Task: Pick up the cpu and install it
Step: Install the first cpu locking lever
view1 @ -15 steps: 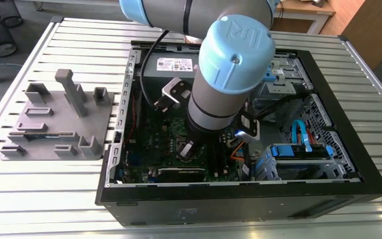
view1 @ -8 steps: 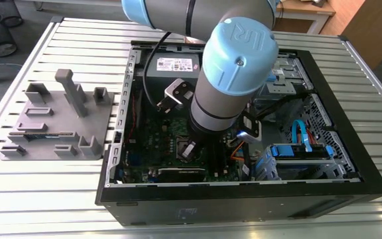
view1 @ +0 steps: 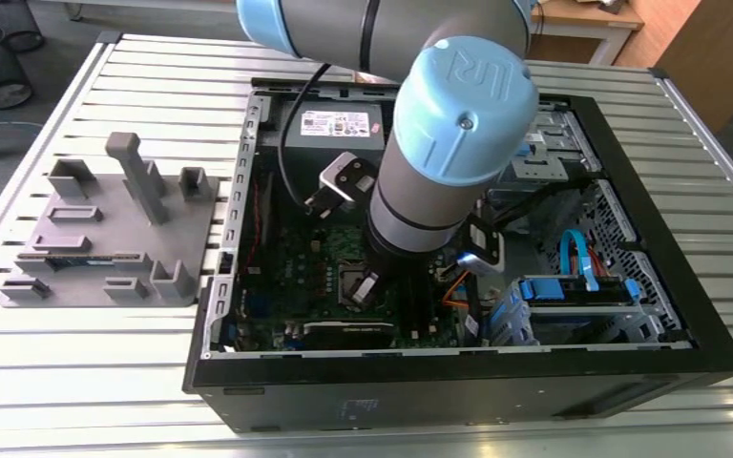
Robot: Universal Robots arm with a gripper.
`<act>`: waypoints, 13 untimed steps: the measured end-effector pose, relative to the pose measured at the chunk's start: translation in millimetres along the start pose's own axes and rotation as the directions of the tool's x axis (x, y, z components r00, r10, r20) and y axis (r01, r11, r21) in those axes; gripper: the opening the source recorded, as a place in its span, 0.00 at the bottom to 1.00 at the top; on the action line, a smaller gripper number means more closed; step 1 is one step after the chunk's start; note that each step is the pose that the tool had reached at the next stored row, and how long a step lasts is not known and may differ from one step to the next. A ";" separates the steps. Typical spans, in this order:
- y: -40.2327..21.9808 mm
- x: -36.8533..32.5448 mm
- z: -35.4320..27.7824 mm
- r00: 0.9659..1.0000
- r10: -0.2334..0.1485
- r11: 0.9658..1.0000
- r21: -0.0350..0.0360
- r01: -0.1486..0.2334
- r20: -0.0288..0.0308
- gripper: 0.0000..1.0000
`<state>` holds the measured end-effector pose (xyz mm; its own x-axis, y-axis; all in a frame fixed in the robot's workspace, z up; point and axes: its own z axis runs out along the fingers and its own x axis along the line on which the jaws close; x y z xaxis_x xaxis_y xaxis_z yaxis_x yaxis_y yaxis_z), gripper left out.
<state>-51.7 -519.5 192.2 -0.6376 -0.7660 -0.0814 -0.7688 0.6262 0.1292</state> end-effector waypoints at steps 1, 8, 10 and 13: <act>-0.3 -0.2 0.2 1.000 0.000 1.000 0.000 0.000 0.000 0.11; -3.5 -0.9 0.9 1.000 0.000 1.000 0.000 0.000 0.000 0.11; -5.3 -0.3 0.5 1.000 0.000 1.000 0.000 0.000 0.000 0.11; -7.0 -0.1 0.2 1.000 0.000 1.000 -0.001 0.000 -0.001 0.11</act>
<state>-46.3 -523.8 191.1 -0.6377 -0.7660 -0.0805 -0.7687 0.6262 0.1302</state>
